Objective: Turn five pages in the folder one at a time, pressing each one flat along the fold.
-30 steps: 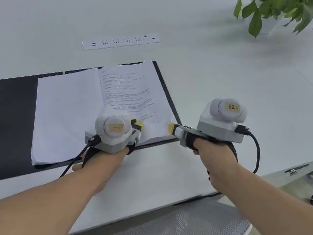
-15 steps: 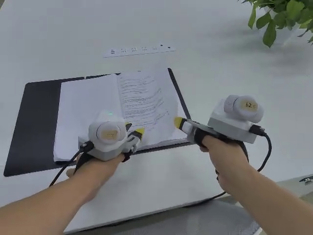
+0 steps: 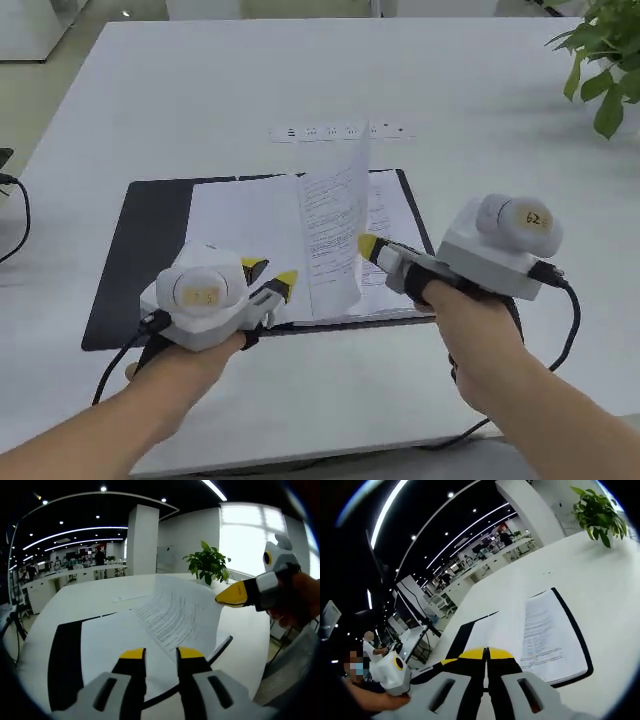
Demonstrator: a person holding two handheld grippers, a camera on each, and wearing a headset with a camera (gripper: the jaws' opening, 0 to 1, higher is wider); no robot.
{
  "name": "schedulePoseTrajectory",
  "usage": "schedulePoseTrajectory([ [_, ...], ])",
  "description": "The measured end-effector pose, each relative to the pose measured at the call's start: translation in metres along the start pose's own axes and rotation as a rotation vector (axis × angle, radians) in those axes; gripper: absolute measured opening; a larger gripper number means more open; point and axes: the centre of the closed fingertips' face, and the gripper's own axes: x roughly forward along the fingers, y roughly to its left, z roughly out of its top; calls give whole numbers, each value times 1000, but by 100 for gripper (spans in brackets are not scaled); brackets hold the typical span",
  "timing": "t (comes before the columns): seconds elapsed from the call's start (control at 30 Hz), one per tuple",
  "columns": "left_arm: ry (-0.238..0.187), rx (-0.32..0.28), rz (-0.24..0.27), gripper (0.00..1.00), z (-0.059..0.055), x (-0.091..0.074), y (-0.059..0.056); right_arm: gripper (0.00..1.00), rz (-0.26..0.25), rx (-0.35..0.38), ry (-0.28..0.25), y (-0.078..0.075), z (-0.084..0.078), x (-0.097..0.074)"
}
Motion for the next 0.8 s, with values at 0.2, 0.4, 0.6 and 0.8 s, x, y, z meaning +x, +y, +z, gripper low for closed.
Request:
schedulePoseTrajectory([
  [0.2,-30,-4,40,22,4,-31,28,0,61,-36,24,37,-7,18],
  [0.4,-48,-2,84,22,7,-58,54,0,111,-97,65,72,-19,37],
  [0.6,-69,-14,130,22,10,-79,78,0,139,-161,124,99,-38,58],
  [0.8,-77,-25,174,21,9,-96,96,0,153,-211,194,117,-64,77],
])
